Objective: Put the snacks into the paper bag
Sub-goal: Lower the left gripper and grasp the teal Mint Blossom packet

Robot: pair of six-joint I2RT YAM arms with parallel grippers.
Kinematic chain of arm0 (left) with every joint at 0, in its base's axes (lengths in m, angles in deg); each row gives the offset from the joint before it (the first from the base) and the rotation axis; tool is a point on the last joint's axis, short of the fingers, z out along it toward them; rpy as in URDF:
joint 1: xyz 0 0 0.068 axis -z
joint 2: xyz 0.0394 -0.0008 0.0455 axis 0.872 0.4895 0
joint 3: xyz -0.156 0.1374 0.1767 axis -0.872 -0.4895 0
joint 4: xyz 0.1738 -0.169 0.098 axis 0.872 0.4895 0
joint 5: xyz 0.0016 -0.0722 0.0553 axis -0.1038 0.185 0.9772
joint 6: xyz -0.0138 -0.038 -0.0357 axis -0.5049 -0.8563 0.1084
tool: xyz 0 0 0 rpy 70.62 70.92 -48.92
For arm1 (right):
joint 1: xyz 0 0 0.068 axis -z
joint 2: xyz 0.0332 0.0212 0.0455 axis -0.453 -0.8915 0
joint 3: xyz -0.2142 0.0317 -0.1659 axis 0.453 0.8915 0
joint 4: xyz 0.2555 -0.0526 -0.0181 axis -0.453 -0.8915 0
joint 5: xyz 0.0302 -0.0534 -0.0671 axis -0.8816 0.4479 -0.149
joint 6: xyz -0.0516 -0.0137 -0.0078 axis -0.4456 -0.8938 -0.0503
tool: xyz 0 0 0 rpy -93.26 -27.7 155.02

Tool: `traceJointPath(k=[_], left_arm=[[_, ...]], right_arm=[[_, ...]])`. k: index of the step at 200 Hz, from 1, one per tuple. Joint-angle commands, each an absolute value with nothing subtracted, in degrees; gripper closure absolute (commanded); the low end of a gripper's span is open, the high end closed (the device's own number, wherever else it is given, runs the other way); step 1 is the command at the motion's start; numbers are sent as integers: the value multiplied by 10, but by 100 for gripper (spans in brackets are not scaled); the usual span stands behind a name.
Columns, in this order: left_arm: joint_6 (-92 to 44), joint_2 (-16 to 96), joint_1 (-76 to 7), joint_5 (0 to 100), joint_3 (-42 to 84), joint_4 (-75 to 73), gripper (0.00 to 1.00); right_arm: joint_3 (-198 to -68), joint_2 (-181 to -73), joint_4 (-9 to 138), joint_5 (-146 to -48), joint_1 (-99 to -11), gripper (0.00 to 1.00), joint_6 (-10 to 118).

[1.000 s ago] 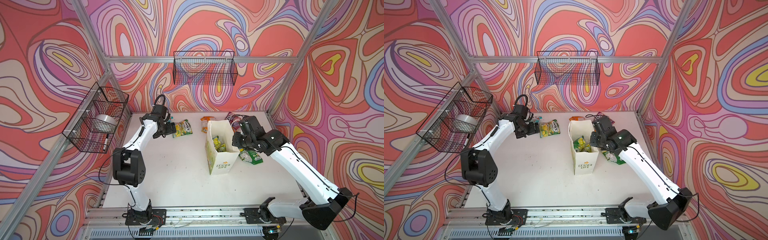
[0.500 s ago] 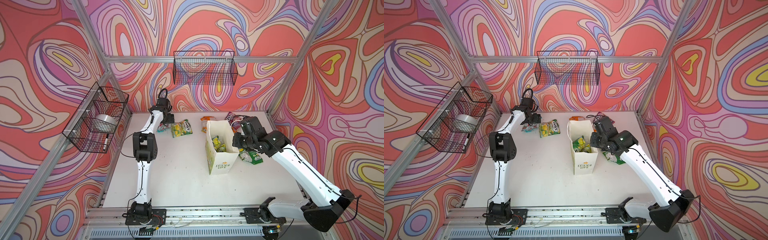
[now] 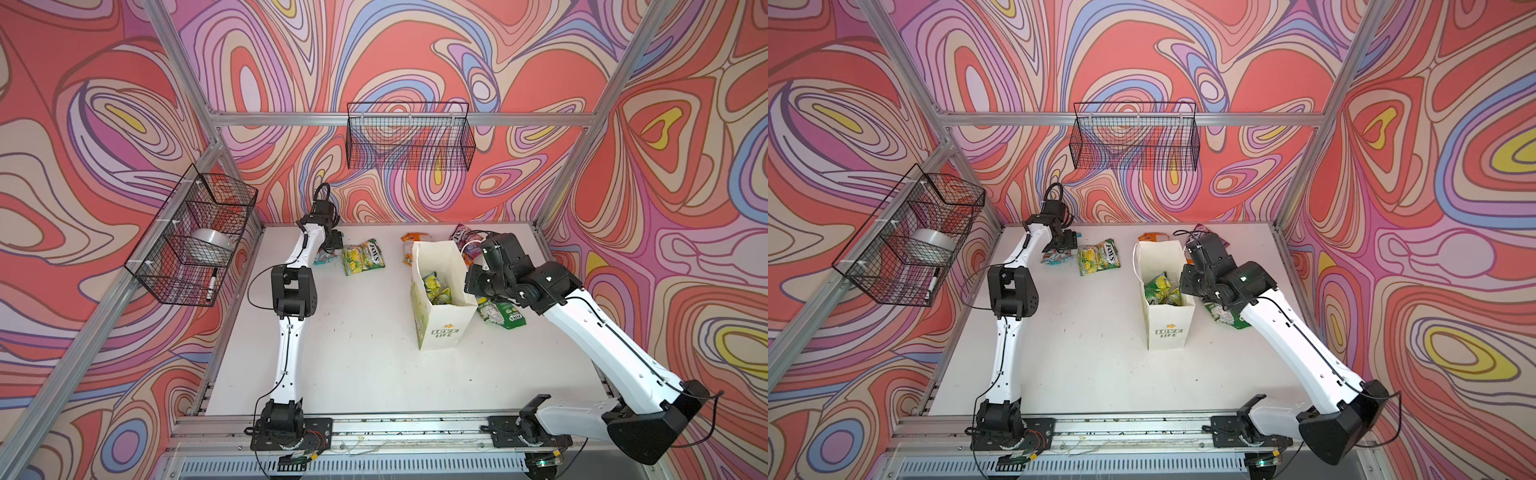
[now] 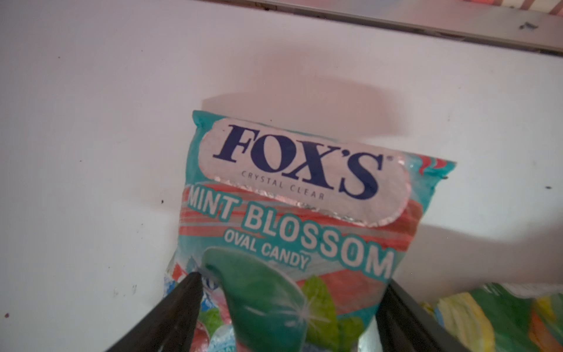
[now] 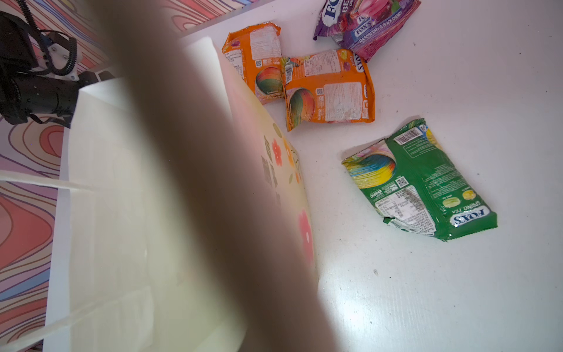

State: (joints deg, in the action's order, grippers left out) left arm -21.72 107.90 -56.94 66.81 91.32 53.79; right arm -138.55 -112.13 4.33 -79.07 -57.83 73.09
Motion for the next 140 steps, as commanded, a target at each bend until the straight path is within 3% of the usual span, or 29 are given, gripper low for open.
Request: traceJointPath(k=[1, 45, 87, 140], left_arm=[[-227, 1086, -574, 672, 922, 572, 25], [-234, 1085, -580, 654, 917, 578, 56], [-252, 1067, -583, 636, 899, 580, 74], [-297, 967, -583, 621, 831, 550, 82]], right_arm=[[-1383, -1110, 50, -795, -582, 100, 736], [-1386, -1107, 50, -797, -582, 100, 735], [-1379, -1094, 52, -798, -582, 100, 738], [-1373, -1096, 60, -795, -582, 100, 734]])
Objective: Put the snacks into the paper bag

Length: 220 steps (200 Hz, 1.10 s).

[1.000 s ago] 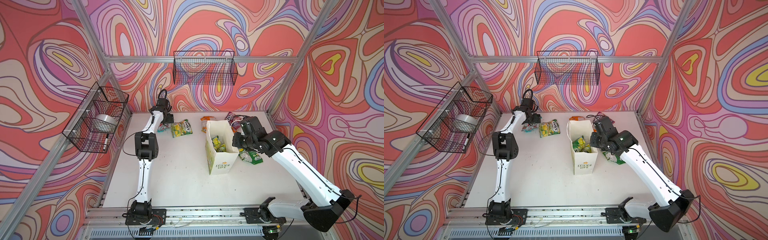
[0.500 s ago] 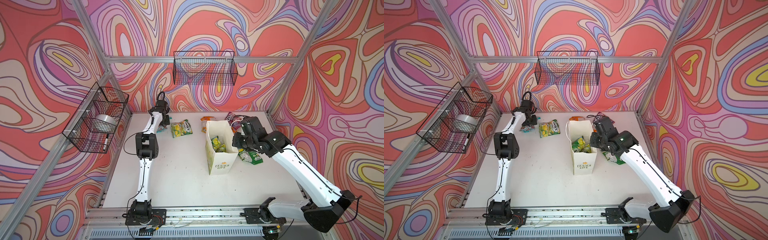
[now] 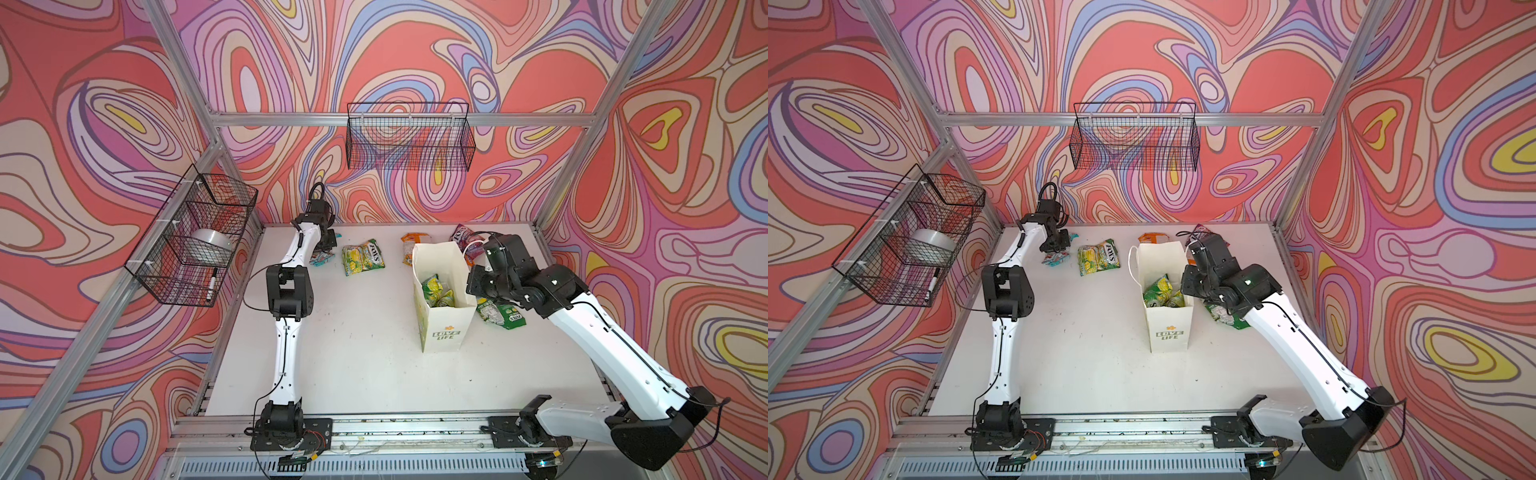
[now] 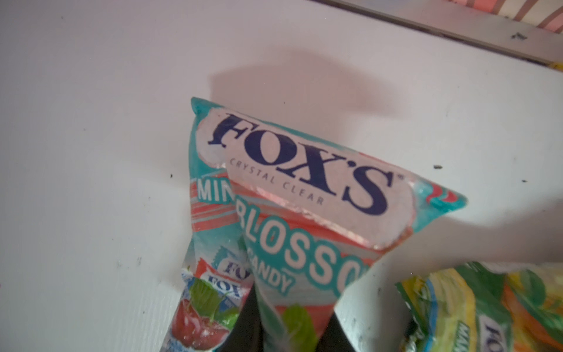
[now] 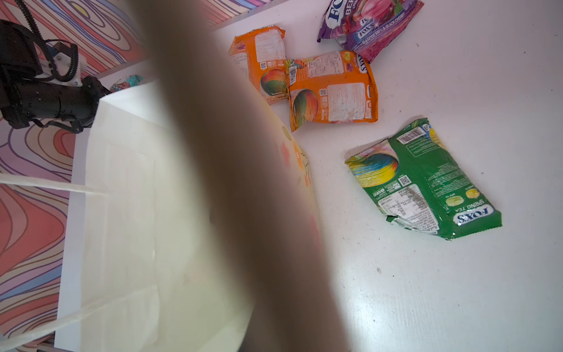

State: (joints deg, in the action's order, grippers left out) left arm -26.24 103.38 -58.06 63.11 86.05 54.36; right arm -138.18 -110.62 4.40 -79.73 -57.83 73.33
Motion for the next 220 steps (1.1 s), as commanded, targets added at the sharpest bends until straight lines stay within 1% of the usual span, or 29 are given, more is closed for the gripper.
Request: traceJointPath(k=[1, 51, 91, 136, 173, 220], left_arm=[[-298, 965, -583, 622, 830, 550, 82], [-320, 870, -583, 638, 753, 538, 89], [-351, 784, -583, 617, 689, 529, 89], [-382, 666, -581, 577, 576, 487, 89], [-386, 595, -564, 539, 516, 488, 88], [-382, 505, -526, 531, 474, 502, 88]], right_arm=[[-1372, -1096, 60, -795, -582, 100, 734], [-1361, -1091, 67, -794, -582, 100, 732], [-1352, -1089, 75, -795, -583, 100, 727], [-1347, -1091, 83, -799, -582, 100, 716], [-1347, -1096, 89, -797, -582, 100, 712], [-1343, -1099, 94, -803, -582, 100, 712]])
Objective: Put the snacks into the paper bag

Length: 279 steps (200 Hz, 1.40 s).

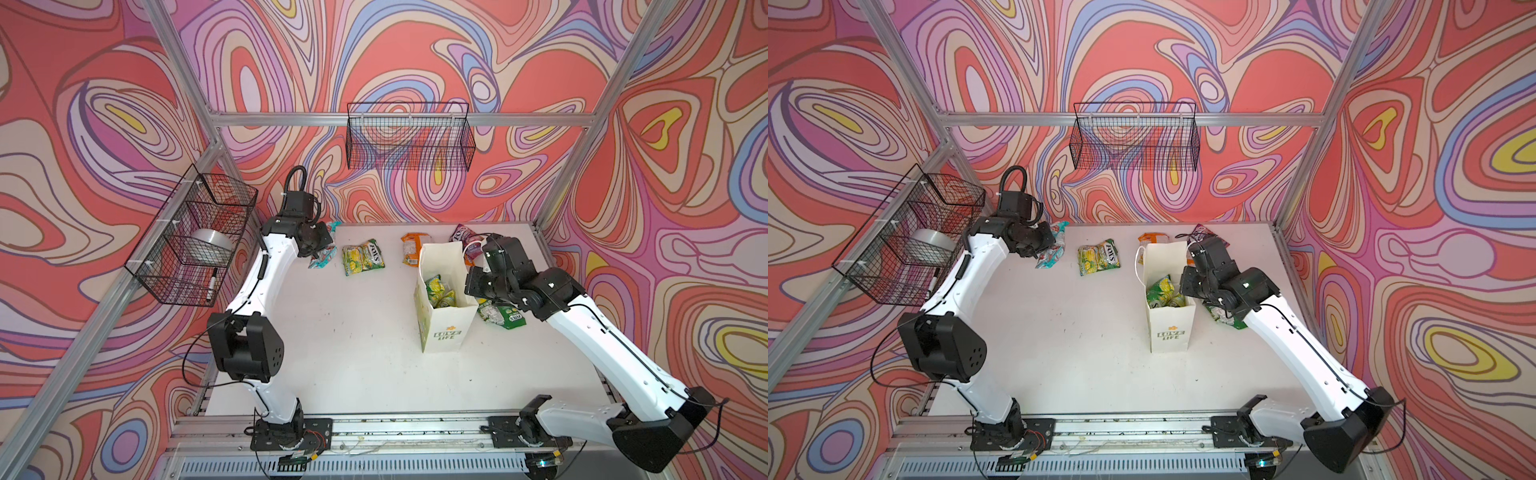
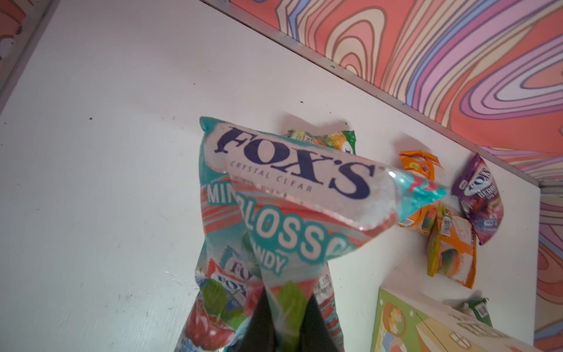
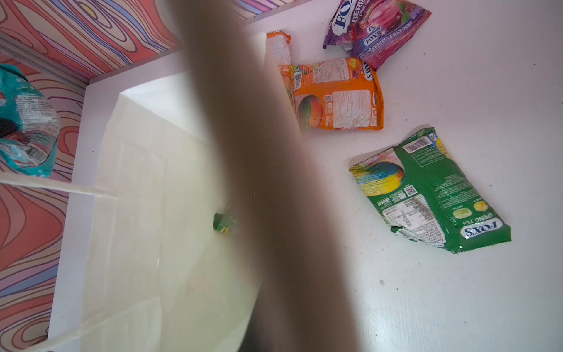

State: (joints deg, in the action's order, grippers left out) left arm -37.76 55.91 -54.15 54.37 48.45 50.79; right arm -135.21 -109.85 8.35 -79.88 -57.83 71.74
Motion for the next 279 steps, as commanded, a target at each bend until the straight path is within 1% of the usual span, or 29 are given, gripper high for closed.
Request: traceJointPath(k=[1, 43, 54, 66, 86, 119, 135, 148, 154, 158, 164, 175, 197, 199, 217, 232, 250, 279], left_arm=[[-382, 503, -525, 531, 474, 502, 88], [-385, 436, -506, 513, 472, 522, 87], [-396, 419, -504, 497, 472, 523, 87], [-406, 405, -501, 452, 474, 518, 87], [-412, 383, -480, 439, 498, 526, 87], [-420, 368, -439, 433, 572, 526, 86], [-412, 374, -408, 452, 597, 520, 85], [-403, 388, -401, 477, 610, 545, 84], [-400, 395, -401, 488, 606, 559, 81], [-399, 397, -401, 495, 598, 564, 77], [-400, 400, -402, 506, 581, 572, 65], [-400, 406, -401, 527, 550, 592, 46], [-365, 406, -400, 523, 487, 633, 4], [-363, 404, -399, 524, 482, 636, 1], [-360, 388, -392, 540, 430, 674, 0], [-395, 375, -383, 556, 374, 708, 0], [-492, 351, -368, 567, 283, 729, 0], [-646, 292, -345, 527, 124, 658, 0]], right_arm=[[-1343, -1100, 94, -803, -582, 100, 712], [-1339, -1099, 98, -803, -582, 100, 712], [-1338, -1099, 99, -802, -582, 100, 712], [-1338, -1099, 101, -800, -582, 100, 712], [-1336, -1102, 108, -798, -582, 100, 712], [-1338, -1106, 112, -801, -582, 100, 710], [-1338, -1106, 112, -801, -582, 100, 711], [-1339, -1104, 112, -803, -582, 100, 711], [-1338, -1102, 112, -802, -582, 100, 712], [-1336, -1099, 113, -802, -582, 100, 713], [-1335, -1096, 113, -801, -583, 100, 715], [-1333, -1092, 111, -801, -582, 100, 715], [-1334, -1088, 103, -796, -582, 100, 715], [-1333, -1088, 102, -795, -582, 100, 716], [-1329, -1086, 102, -793, -582, 100, 715], [-1329, -1089, 103, -793, -582, 100, 715], [-1326, -1093, 107, -795, -582, 100, 714], [-1321, -1096, 115, -800, -582, 100, 713]])
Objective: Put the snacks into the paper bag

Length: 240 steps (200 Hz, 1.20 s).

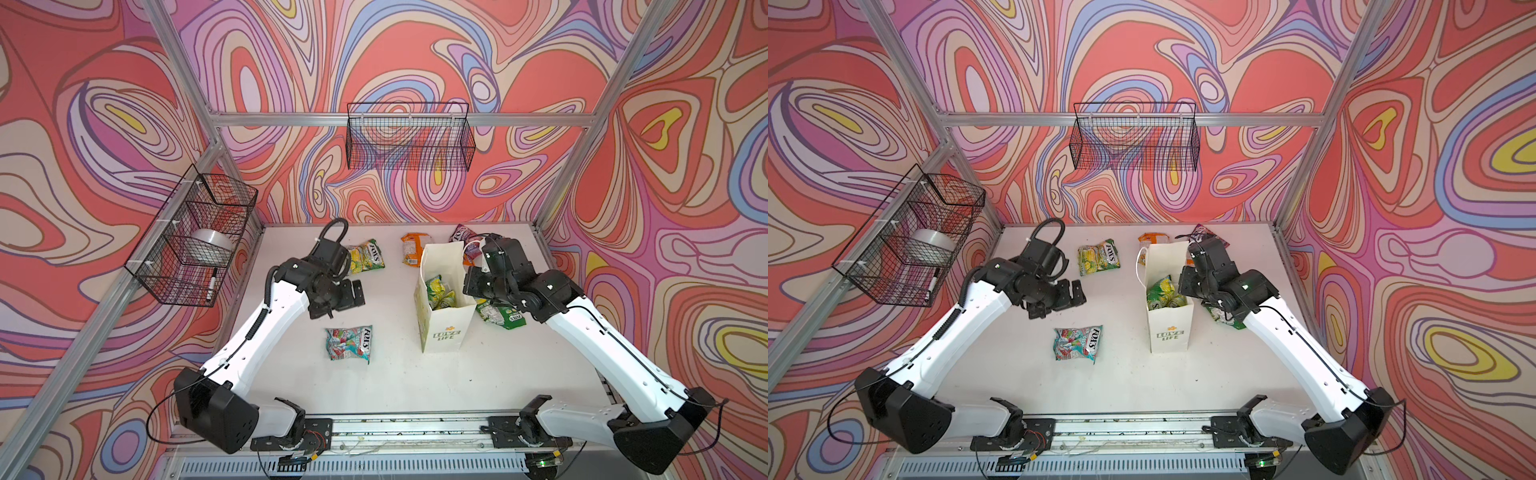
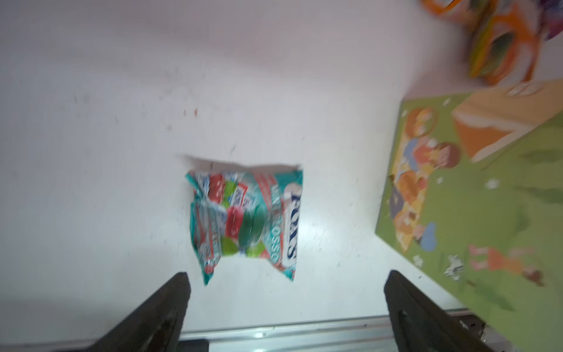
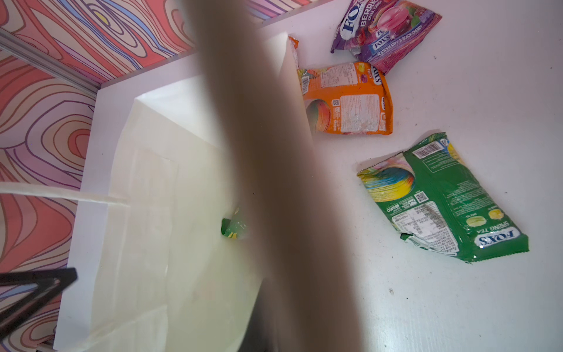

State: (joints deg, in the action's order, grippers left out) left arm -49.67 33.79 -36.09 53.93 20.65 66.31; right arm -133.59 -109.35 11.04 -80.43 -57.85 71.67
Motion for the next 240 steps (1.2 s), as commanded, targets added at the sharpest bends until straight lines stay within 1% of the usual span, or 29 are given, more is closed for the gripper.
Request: traceJointPath(k=[1, 27, 42, 61, 73, 102, 175, 200, 217, 240], left_arm=[[-648, 291, -344, 527, 120, 656, 0], [-694, 302, -338, 526, 71, 627, 0], [-696, 317, -338, 534, 57, 604, 0], [-687, 343, -338, 507, 43, 550, 0], [-681, 361, -339, 508, 42, 536, 0], [-667, 393, -339, 544, 43, 535, 0], [-665, 446, -337, 551, 0, 508, 0], [-663, 462, -336, 559, -13, 493, 4], [-661, 474, -336, 563, -19, 477, 11], [-658, 482, -335, 568, -37, 438, 17]], right_arm=[[-1321, -1096, 115, -801, -582, 100, 714], [-1325, -1096, 111, -802, -582, 100, 710], [-1324, -1093, 111, -801, -582, 100, 709], [-1322, -1090, 108, -798, -583, 100, 709], [-1321, -1088, 108, -796, -582, 100, 709], [-1320, -1084, 105, -795, -582, 100, 710], [-1323, -1091, 106, -795, -582, 100, 709], [-1322, -1091, 107, -794, -582, 100, 709], [-1322, -1091, 108, -795, -582, 100, 709], [-1324, -1090, 109, -796, -582, 100, 709]])
